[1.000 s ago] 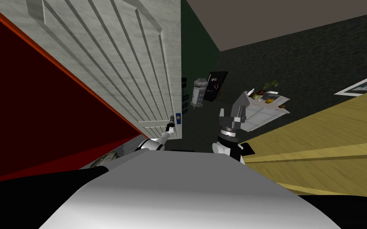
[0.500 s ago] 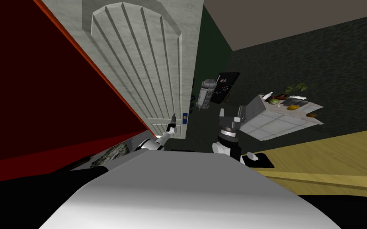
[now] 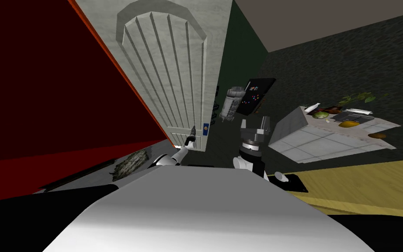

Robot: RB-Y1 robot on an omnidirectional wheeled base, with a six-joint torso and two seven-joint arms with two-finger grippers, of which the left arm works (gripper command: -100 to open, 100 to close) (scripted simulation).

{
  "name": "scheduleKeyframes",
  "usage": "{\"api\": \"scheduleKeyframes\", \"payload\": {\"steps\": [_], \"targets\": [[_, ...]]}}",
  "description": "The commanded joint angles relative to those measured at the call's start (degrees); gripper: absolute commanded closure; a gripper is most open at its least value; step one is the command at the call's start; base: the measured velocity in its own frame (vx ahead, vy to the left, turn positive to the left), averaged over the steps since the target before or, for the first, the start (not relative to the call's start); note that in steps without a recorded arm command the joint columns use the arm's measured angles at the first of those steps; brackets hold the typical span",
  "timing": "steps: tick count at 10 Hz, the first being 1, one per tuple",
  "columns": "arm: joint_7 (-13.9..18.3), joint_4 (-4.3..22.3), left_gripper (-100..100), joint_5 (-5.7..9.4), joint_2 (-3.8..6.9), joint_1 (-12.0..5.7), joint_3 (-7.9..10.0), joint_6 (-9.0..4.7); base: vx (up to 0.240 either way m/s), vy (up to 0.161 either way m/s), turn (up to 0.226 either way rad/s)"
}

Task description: Push the door open

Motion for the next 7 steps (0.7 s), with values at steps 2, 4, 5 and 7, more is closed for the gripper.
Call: {"api": "scheduleKeyframes", "payload": {"steps": [2, 4, 5, 7], "targets": [[-0.45, -1.31, -100, 0.22, -1.05, 0.44, -0.71, 0.86, -0.119, -0.09, 0.041], [-0.22, -1.8, -100, 0.28, -1.93, 0.69, -1.64, 1.17, -0.086, -0.085, 0.06], [-0.15, -1.96, -100, 0.3, -2.26, 0.77, -1.95, 1.28, -0.172, -0.14, 0.057], [-0.06, -2.15, -100, 0.33, -2.68, 0.86, -2.3, 1.39, -0.082, -0.068, 0.051]]}}
